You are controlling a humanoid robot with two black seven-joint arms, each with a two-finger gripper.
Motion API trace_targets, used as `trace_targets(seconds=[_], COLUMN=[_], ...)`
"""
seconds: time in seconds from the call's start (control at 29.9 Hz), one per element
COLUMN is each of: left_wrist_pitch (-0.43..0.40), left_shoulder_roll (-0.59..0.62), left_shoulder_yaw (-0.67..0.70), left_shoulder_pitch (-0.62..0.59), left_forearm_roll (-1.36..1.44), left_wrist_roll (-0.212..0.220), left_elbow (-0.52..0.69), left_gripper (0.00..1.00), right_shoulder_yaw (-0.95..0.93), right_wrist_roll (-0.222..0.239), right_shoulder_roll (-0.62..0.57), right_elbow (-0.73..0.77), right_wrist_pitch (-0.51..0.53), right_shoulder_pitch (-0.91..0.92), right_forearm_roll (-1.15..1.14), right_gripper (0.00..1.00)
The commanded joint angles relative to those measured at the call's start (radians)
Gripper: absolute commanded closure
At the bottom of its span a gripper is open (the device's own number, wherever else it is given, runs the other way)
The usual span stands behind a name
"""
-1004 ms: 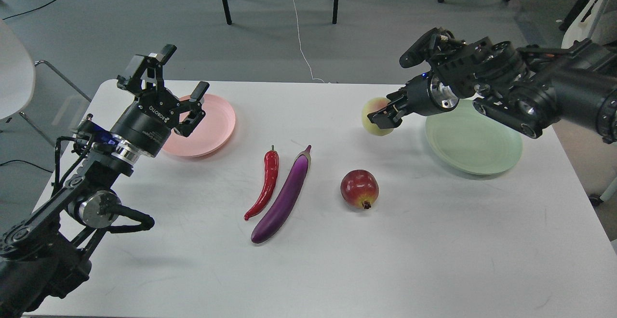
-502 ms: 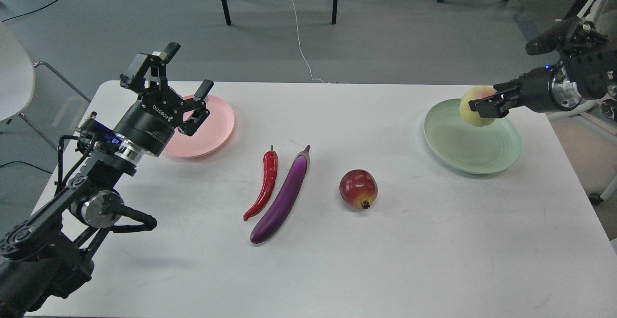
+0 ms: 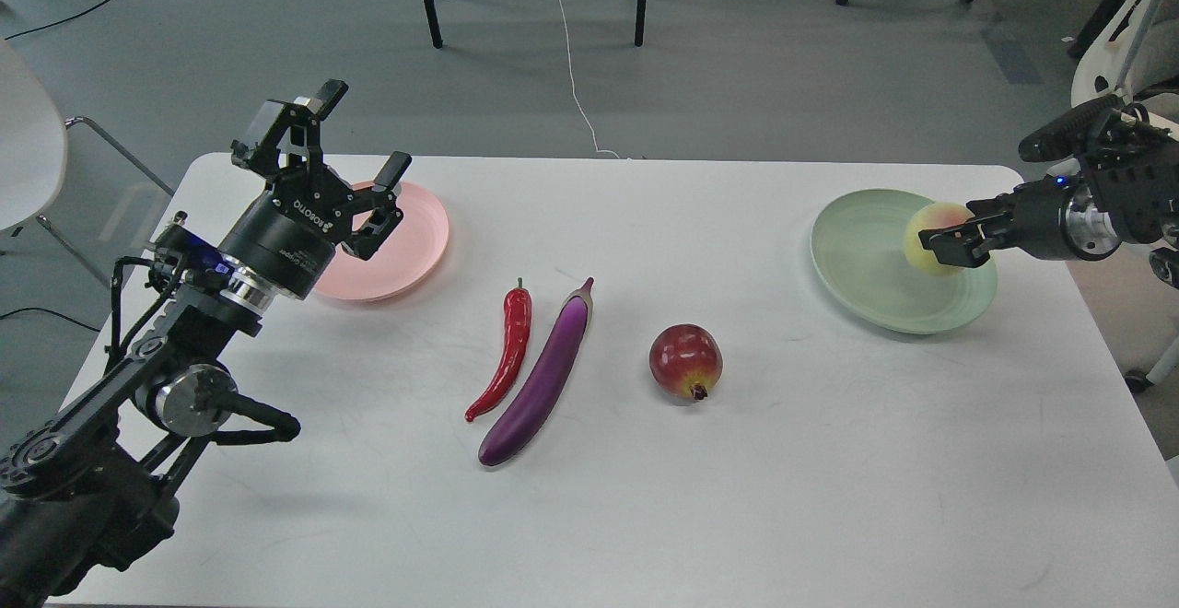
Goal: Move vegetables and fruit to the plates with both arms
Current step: 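Lift the peach with the right gripper and lower it onto the green plate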
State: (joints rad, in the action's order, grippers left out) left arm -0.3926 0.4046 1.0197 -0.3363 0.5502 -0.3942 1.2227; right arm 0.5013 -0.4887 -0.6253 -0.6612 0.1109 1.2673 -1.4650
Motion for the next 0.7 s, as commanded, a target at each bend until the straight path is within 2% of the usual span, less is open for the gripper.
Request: trace_targets(seconds=[0.0, 0.3, 0.67], left_wrist_pitch=[0.0, 0.0, 0.001], left_shoulder_roll=[0.003, 0.014, 0.02], left_shoulder_yaw=[0.0, 0.002, 0.003], left_shoulder_pitch=[0.0, 0.0, 0.007], left_forearm_roll=[0.001, 0.001, 0.001], left_wrist_roll=[0.0, 0.0, 0.0], left_elbow=[0.0, 0.001, 0.015], left_gripper=[0.02, 0.02, 0.02], right_shoulder_yaw=[0.0, 0.0, 0.0], right_wrist_roll=[0.0, 0.0, 0.0], right_shoulder_roll=[0.053, 0.078, 0.084], right_elbow=[0.049, 0.077, 0.063], right_wrist_pitch=[-0.019, -0.022, -0.02], right_shoulder_pitch=[-0.023, -0.049, -0.068], right_forearm_roll=[0.0, 0.002, 0.003], right_gripper=[0.63, 0.49, 0.48])
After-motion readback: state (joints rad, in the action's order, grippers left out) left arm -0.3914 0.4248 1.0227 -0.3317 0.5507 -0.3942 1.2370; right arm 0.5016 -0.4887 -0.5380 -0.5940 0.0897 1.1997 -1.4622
